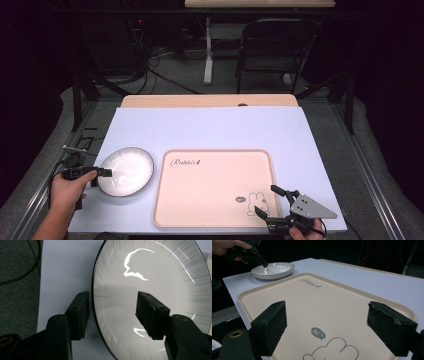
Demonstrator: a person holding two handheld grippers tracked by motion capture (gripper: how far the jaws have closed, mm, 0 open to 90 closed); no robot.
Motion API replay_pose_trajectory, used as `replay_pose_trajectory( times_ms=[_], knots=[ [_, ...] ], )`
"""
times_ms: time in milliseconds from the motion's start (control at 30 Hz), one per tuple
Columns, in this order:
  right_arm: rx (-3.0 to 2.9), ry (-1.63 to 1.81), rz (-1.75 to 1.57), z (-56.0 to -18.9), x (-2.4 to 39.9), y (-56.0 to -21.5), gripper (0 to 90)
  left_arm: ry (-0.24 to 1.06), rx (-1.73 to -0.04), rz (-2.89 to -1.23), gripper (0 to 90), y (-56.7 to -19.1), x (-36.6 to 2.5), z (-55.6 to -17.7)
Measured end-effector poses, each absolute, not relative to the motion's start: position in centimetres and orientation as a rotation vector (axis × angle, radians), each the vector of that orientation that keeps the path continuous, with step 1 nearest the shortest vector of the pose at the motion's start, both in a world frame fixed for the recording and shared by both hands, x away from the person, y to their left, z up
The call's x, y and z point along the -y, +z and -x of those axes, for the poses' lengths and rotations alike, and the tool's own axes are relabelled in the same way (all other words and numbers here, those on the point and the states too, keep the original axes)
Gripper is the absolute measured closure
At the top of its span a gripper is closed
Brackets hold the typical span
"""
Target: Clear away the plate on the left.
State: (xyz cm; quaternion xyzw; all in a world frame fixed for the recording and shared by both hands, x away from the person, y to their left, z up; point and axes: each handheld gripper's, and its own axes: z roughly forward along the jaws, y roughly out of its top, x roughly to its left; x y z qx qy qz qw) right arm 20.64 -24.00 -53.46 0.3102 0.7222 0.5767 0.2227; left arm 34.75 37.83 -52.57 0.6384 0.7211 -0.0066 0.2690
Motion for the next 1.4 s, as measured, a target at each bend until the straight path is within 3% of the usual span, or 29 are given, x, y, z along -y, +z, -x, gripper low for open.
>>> replay_pose_trajectory(
  times_ms=[767,1400],
  knots=[
    [-1.997,1.595,-0.855,-20.66,23.96,-53.47,15.4,-0.07,-1.987,-1.689,52.3,-53.47,-37.62,-35.34],
    [-1.999,1.598,-0.856,-20.72,23.93,-53.48,15.4,-0.056,-2.035,-1.718,65.3,-53.42,-37.7,-35.66]
  ],
)
